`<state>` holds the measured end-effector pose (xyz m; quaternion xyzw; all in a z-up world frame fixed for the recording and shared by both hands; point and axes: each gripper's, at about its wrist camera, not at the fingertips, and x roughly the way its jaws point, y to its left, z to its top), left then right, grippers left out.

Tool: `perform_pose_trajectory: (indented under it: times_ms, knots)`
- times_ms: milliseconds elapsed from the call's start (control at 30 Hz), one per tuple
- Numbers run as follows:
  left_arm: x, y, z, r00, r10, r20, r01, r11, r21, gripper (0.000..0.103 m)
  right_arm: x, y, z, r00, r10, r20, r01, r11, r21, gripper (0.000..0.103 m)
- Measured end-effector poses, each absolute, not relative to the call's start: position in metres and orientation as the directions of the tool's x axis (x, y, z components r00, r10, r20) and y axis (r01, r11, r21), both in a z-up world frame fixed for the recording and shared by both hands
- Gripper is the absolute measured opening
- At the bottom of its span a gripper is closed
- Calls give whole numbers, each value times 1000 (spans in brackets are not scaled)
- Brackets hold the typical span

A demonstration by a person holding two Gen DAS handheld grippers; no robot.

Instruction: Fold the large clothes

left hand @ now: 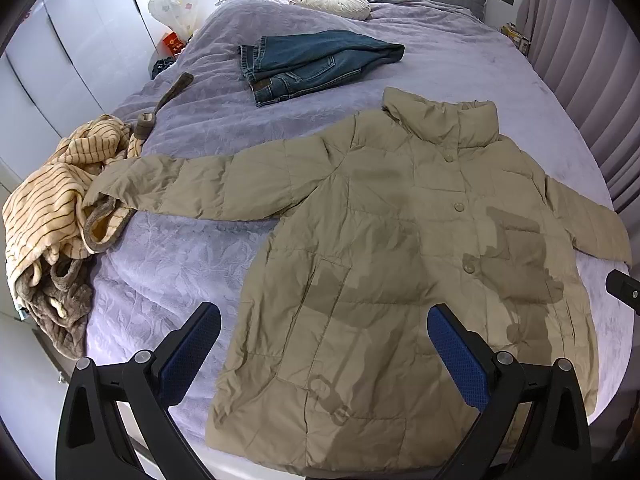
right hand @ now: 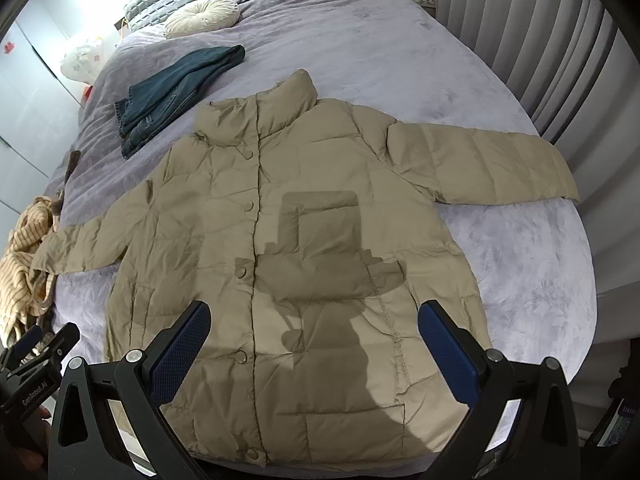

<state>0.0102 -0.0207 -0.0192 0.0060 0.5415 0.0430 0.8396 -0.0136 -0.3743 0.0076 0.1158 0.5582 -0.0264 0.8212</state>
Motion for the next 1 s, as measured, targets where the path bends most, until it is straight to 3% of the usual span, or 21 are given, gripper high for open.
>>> perform_pose_trajectory:
  times_ms: [1000]
  knots:
    - [10, -22, -18, 407, 81, -910, -67, 996, 59, 103, -16, -374, 9, 377, 87, -922, 168, 973, 161, 103]
